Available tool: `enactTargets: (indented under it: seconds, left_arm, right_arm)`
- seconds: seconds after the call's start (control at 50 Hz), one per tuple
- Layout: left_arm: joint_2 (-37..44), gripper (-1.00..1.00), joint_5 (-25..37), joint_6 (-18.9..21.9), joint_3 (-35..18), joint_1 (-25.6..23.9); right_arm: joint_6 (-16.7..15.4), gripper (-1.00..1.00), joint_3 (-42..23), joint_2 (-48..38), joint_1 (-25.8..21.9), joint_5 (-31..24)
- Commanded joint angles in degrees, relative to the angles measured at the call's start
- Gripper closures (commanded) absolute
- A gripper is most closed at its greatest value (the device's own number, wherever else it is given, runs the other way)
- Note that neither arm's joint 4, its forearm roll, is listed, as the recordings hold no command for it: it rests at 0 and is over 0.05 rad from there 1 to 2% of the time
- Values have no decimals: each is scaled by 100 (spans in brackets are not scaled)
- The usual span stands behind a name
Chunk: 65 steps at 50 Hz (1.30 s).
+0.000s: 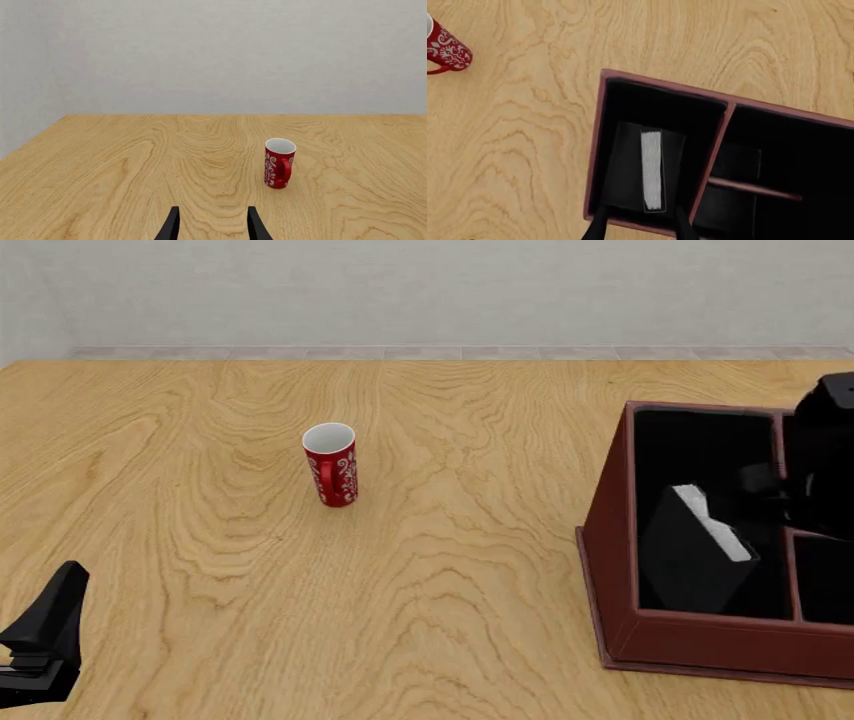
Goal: Pick up the book and place it in the left compartment of the caddy.
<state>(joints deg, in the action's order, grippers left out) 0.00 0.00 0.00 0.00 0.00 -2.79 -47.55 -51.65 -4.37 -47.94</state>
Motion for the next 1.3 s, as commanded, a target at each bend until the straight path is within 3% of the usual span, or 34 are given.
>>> enactTargets:
  seconds: [0.02, 0.78, 0.9, 1.3]
  left_arm:
    - [0, -100, 0, 0, 0, 0]
    - [0, -100, 0, 0, 0, 0]
    - [0, -100, 0, 0, 0, 0]
    - [0, -100, 0, 0, 0, 0]
  right_arm:
    - [-15, -100, -66, 273, -60, -218]
    - [-111, -100, -96, 1157, -408, -702]
    - [-704, -100, -66, 1622, -114, -689]
    - [-798, -100, 121, 2235, -191, -541]
